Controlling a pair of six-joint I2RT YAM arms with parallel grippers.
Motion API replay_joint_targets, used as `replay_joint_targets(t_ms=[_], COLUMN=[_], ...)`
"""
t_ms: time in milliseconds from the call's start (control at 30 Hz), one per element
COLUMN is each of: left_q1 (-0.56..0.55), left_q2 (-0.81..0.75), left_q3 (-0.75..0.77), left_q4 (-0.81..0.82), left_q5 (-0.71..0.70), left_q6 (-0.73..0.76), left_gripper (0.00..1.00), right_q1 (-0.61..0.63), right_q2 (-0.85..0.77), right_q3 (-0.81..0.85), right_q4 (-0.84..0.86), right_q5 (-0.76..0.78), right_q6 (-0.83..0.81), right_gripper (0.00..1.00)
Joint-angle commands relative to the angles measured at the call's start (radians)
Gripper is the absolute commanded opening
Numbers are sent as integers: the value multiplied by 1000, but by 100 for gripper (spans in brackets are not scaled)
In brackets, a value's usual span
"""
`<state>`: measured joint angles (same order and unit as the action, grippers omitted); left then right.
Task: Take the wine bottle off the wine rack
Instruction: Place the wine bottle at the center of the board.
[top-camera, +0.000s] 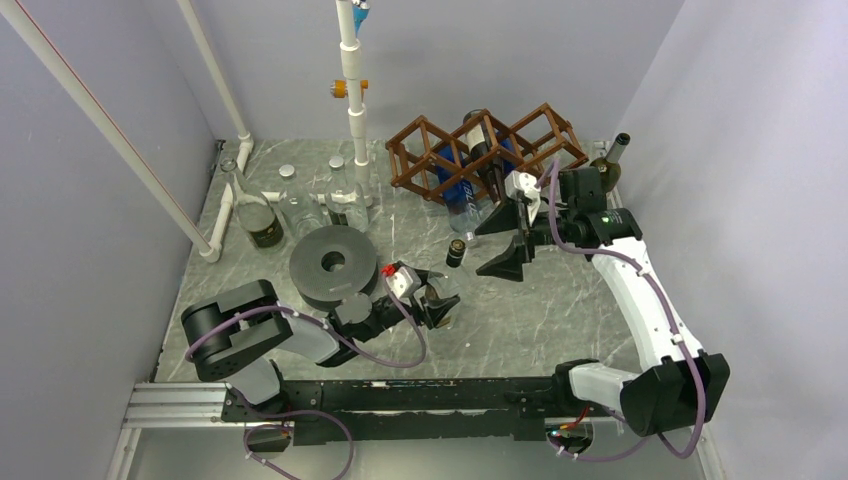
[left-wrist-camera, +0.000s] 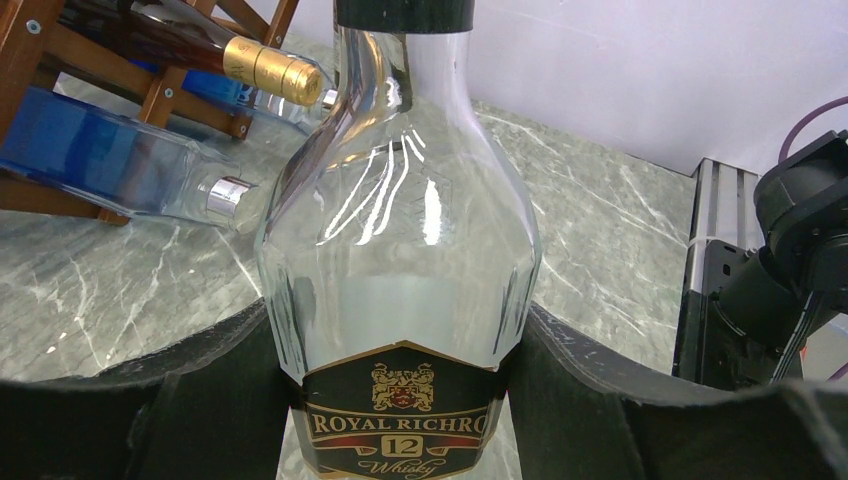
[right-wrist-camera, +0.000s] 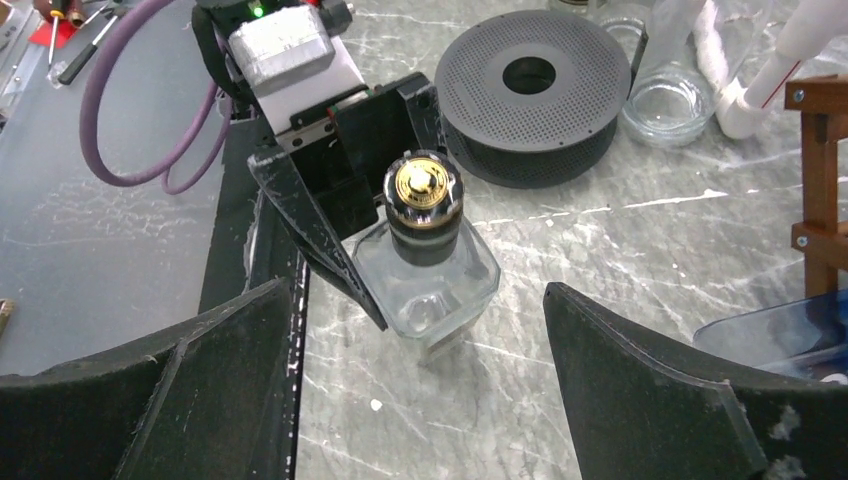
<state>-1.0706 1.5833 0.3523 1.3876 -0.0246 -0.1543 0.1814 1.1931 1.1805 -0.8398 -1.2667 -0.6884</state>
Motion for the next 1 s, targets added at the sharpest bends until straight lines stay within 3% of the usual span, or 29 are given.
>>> replay_joint_targets(t_ms=[0, 267, 967], left_q1=[-3, -3, -3], left_q2=[-14, -24, -181], left_q3=[-17, -52, -75], left_q4=[86, 96, -109], left_q5=[-16, 15, 55], left_q6=[-1, 17, 24], left_gripper=[28, 49, 88], right_q1=[-18, -14, 28], right_q2=[-27, -23, -6], right_q3=[-65, -181, -221], right_q4=[83, 131, 122], right_q5=[-66, -49, 22], right_q6=[-68, -130, -194], right_gripper=[100, 98, 95])
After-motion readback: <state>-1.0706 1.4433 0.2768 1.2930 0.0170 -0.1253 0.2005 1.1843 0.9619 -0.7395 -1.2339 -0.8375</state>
